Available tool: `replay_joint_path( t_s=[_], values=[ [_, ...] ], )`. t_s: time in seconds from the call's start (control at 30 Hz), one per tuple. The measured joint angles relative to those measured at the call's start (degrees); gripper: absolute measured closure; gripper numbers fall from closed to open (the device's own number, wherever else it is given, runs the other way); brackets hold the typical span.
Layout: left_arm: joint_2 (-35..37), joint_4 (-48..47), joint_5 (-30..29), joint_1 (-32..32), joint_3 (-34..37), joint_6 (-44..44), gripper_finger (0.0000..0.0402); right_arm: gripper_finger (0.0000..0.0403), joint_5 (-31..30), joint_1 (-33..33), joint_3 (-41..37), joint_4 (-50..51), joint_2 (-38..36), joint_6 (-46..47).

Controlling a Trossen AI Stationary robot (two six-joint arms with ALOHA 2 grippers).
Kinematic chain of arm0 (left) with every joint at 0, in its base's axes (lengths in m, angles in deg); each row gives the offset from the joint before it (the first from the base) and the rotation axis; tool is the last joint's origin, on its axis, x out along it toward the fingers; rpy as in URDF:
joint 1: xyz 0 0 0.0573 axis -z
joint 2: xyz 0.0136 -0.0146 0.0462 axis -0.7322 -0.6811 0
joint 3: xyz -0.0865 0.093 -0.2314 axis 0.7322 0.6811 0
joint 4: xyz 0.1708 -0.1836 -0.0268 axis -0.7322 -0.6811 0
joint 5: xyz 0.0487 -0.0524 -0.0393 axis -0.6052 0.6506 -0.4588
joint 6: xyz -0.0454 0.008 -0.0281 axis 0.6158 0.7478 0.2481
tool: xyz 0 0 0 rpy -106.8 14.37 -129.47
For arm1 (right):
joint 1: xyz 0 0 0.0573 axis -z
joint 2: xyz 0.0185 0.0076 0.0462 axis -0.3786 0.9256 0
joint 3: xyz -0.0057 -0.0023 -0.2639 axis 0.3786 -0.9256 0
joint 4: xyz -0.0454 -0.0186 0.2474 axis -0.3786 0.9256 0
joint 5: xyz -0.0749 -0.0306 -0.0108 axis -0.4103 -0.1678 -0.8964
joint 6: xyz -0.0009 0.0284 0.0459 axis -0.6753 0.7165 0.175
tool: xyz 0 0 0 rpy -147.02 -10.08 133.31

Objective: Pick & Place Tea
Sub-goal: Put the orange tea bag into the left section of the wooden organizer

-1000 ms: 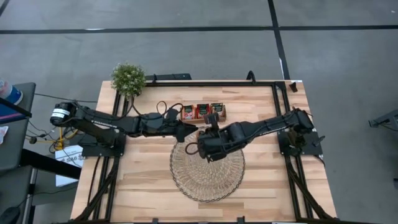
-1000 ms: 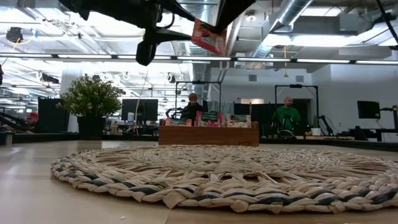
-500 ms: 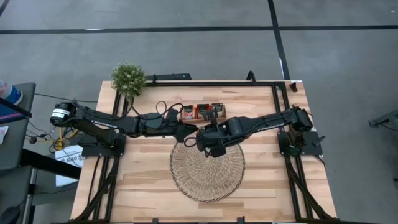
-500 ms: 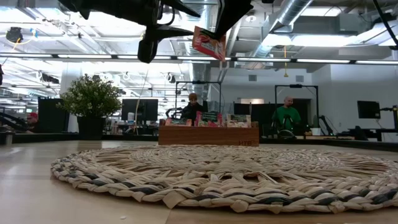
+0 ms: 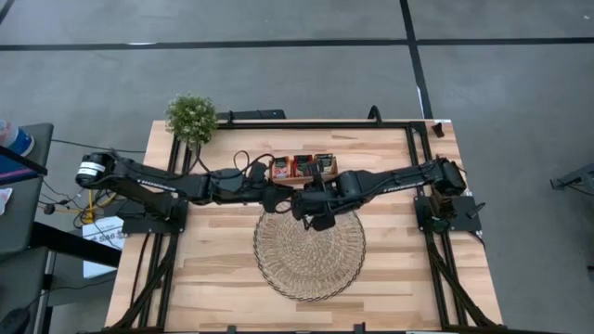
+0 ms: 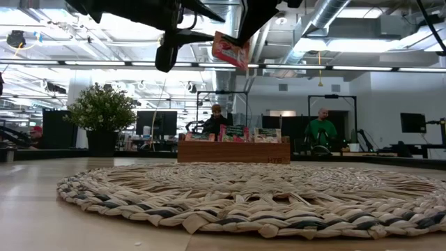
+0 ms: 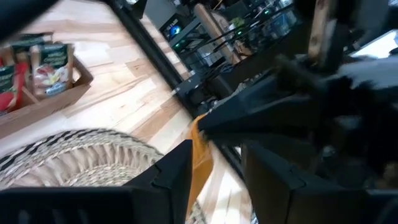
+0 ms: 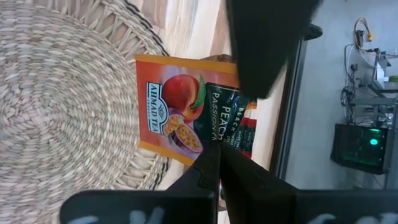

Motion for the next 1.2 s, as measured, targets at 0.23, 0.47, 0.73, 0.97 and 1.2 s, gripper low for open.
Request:
replay_joint_path(
  t_s=[0.23, 0.47, 0.73, 0.97, 1.2],
  values=[
    [-0.85, -0.45, -0.11, 0.0, -0.01, 0.02, 0.0314, 0.0403, 0.04, 0.66, 0.0, -0.16, 0.0, -0.02],
    [-0.83, -0.21, -1.53, 0.0, 0.01, -0.12, 0.0358, 0.0403, 0.05, 0.64, 0.0, -0.31, 0.0, 0.0],
    [-0.83, -0.26, -2.32, 0.04, -0.01, -2.09, 0.04, 0.0403, 0.09, 0.66, 0.0, -1.41, 0.0, -0.02],
    [-0.83, -0.4, -4.16, 0.04, -0.01, -3.11, 0.0401, 0.0403, -0.01, 0.31, 0.0, -1.45, 0.0, 0.0],
    [-0.83, -4.7, -7.48, 0.07, -0.01, -3.23, 0.0401, 0.0403, 0.02, -0.88, 0.0, -1.44, 0.0, 0.01]
  ],
)
